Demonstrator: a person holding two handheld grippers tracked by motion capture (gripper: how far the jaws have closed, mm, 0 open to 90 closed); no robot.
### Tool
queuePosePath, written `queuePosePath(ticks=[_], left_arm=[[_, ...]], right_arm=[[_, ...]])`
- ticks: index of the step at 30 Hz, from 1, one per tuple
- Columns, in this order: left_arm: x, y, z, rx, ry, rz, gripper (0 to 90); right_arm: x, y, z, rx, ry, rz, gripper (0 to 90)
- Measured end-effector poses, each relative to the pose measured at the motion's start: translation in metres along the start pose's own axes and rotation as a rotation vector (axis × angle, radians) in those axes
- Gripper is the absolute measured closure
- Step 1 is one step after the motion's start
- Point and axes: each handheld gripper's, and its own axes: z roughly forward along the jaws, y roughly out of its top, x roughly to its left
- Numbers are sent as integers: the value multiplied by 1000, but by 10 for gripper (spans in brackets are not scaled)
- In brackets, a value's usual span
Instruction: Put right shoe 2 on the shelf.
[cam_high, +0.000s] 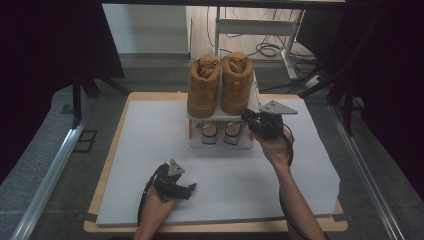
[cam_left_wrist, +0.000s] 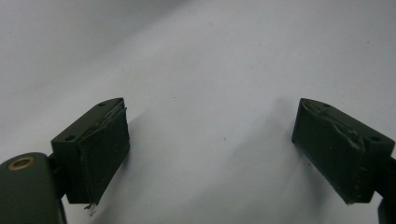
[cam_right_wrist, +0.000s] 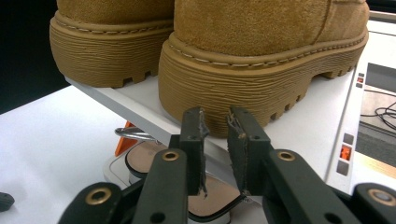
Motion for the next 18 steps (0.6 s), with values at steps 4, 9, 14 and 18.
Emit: queuePosePath(ticks=[4, 9, 14, 18], left_arm=[[0, 0, 0, 0, 0, 0, 108], [0, 0, 0, 0, 0, 0, 108], [0, 0, 0, 0, 0, 0, 107], [0, 0, 0, 0, -1, -1, 107]], right_arm=[[0, 0, -2, -2, 2, 2, 726], [1, -2, -3, 1, 0, -1, 683], [2, -2, -5, -1, -1, -6, 643], [2, -1, -8, -1, -1, -9, 606]])
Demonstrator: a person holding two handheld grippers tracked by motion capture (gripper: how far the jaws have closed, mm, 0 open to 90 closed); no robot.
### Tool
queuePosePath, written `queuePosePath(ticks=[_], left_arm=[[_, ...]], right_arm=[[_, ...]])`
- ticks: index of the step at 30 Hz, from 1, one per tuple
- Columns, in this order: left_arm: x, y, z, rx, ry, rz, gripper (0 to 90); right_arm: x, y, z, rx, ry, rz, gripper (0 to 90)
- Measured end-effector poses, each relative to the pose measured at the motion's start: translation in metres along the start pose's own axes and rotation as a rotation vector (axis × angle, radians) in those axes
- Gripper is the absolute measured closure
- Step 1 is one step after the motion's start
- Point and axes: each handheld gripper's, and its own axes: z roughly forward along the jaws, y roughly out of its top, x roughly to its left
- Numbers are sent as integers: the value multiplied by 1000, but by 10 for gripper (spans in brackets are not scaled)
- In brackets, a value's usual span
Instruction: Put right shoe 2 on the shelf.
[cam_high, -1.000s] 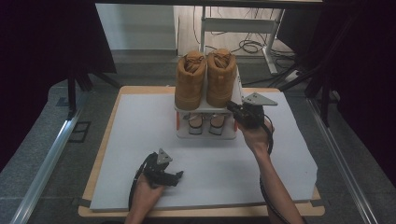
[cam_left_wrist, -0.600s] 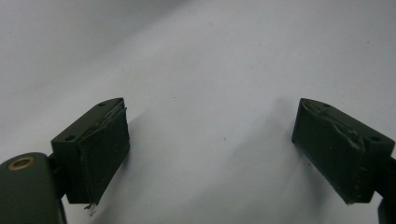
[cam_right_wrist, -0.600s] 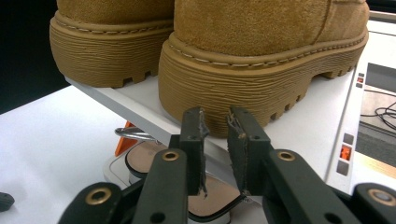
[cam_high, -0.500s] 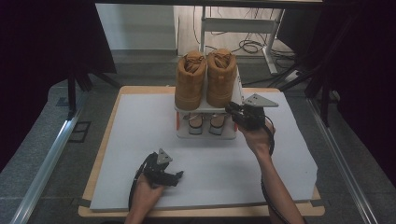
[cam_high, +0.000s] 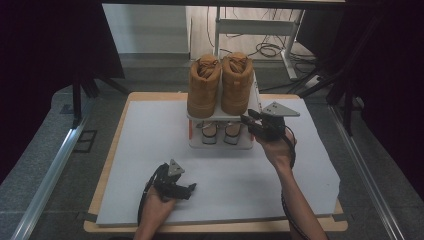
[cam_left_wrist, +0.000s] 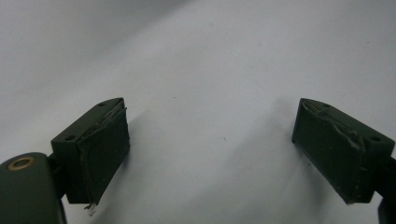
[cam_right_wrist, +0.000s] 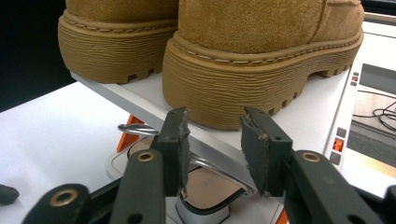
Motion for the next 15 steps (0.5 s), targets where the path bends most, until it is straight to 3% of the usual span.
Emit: queuePosePath(ticks=[15], left_arm=[[0, 0, 0, -1, -1, -4, 107]], right_arm=[[-3, -1, -9, 2, 14, -11, 367]])
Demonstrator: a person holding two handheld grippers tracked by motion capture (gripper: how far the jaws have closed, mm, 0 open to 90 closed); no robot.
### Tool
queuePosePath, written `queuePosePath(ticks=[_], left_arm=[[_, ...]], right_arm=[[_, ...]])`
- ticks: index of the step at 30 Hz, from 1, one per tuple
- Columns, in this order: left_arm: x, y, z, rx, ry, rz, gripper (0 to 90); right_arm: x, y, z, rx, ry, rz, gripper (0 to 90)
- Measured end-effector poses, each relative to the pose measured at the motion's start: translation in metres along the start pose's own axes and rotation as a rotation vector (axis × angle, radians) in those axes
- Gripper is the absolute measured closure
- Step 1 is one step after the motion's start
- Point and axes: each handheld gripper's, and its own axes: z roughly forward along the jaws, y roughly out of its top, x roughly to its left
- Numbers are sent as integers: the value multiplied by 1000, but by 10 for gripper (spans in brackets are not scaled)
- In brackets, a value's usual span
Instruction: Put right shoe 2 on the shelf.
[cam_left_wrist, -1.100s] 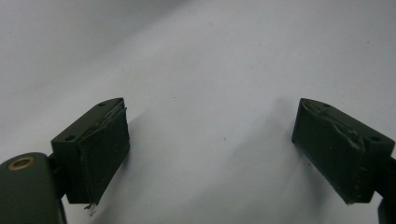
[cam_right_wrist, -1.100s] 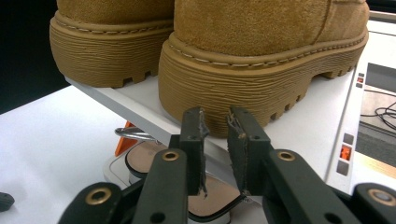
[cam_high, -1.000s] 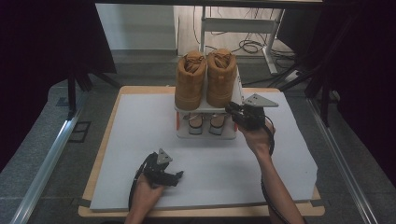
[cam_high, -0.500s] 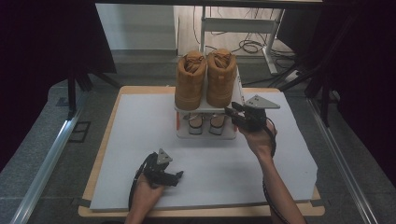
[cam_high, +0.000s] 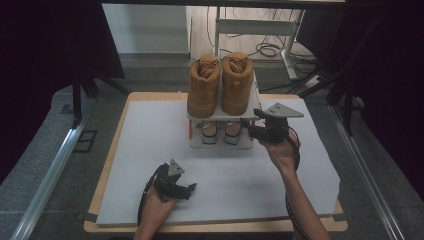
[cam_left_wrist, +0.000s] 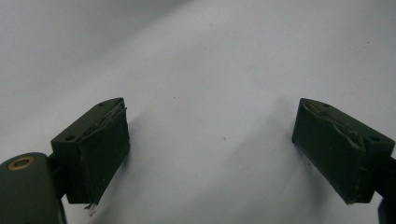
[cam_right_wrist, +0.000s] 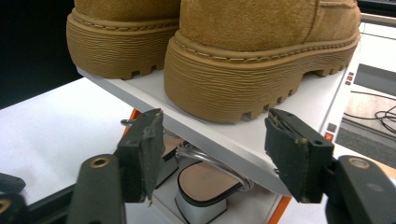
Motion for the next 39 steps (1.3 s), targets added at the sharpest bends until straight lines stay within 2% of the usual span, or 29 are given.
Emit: queuePosePath(ticks=[12, 23, 30, 39], left_arm=[[0, 0, 0, -2, 1, 0, 107], [0, 0, 0, -2, 2, 1, 107], [0, 0, 0, -2, 2, 1, 108], [0, 0, 0, -4, 2, 1, 108]], right_arm=[[-1, -3, -11, 17, -10, 4, 291], [-6, -11, -21, 30, -32, 22, 158], [-11, -19, -27, 51, -44, 31, 138], [-15, -30, -33, 78, -54, 16, 102]])
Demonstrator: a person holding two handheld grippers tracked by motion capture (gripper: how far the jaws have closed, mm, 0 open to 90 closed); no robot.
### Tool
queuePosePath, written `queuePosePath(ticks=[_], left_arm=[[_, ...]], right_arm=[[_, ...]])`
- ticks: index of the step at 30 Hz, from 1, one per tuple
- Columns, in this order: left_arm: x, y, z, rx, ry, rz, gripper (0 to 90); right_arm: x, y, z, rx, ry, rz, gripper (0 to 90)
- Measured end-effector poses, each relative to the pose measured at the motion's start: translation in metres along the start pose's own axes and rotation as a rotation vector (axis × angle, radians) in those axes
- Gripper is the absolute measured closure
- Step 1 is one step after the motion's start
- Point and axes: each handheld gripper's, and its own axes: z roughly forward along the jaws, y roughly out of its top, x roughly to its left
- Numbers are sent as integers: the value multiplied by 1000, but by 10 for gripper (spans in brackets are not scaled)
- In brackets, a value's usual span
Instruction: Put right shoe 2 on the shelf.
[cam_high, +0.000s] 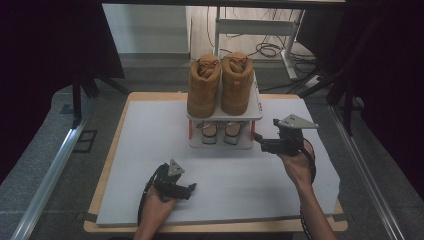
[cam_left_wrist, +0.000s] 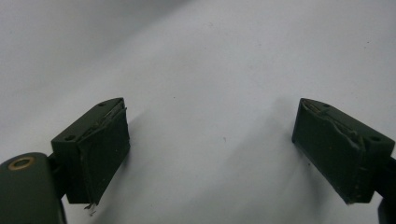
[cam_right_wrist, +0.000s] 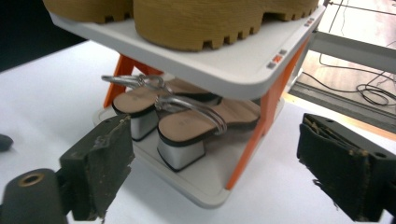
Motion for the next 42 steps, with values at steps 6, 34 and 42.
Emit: queuePosePath(ticks=[6, 34, 42], left_arm=[[0, 0, 0, 0, 0, 0, 108], [0, 0, 0, 0, 1, -2, 108], [0, 0, 0, 3, 0, 1, 107]], right_arm=[[-3, -9, -3, 22, -8, -15, 55], [-20, -57, -29, 100, -41, 19, 0], [-23, -72, -35, 120, -48, 36, 0]])
